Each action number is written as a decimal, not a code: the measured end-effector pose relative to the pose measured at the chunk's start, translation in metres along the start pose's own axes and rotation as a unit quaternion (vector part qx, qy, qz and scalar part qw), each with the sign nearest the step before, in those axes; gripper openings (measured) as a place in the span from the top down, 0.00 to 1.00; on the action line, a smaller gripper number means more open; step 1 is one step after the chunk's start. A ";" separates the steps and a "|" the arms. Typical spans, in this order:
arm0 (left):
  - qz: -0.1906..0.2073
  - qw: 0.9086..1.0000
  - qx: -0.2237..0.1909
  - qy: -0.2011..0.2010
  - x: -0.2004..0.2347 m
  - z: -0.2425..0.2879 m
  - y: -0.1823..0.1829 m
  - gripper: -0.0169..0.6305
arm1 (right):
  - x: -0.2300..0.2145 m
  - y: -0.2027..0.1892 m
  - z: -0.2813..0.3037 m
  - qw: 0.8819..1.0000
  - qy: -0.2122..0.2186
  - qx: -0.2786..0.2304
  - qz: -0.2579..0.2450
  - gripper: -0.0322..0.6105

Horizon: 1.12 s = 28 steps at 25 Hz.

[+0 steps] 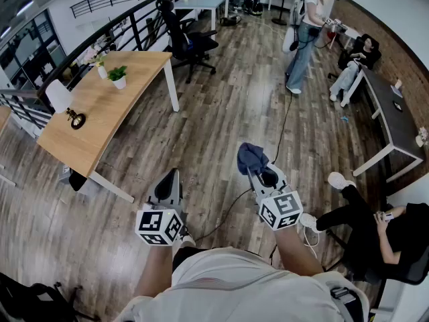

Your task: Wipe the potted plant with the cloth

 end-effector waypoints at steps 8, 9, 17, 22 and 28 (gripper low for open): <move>-0.004 1.000 0.003 0.003 0.003 -0.002 -0.002 0.95 | 0.004 0.000 0.005 1.000 0.004 0.001 0.003 0.75; -0.005 1.000 0.003 0.003 0.004 -0.003 -0.001 0.95 | 0.004 0.000 0.005 1.000 0.004 0.002 0.004 0.75; -0.005 1.000 0.002 0.001 0.009 0.002 0.000 0.95 | 0.003 -0.003 0.010 1.000 -0.003 0.002 0.006 0.75; -0.011 1.000 0.001 -0.006 0.016 0.013 0.000 0.95 | 0.001 0.003 0.019 0.999 -0.001 -0.025 0.023 0.74; -0.018 1.000 -0.005 -0.015 0.050 0.040 0.006 0.95 | 0.007 0.005 0.061 1.000 -0.007 -0.019 0.006 0.74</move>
Point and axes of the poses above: the fingertips, and each gripper's own axes: z forward along the fingers, x to its left, y out of its top, the point moved 6 cm from there along -z, backward along the fingers, and after that the axes turned 13 degrees about -x, right-handed, at the moved point
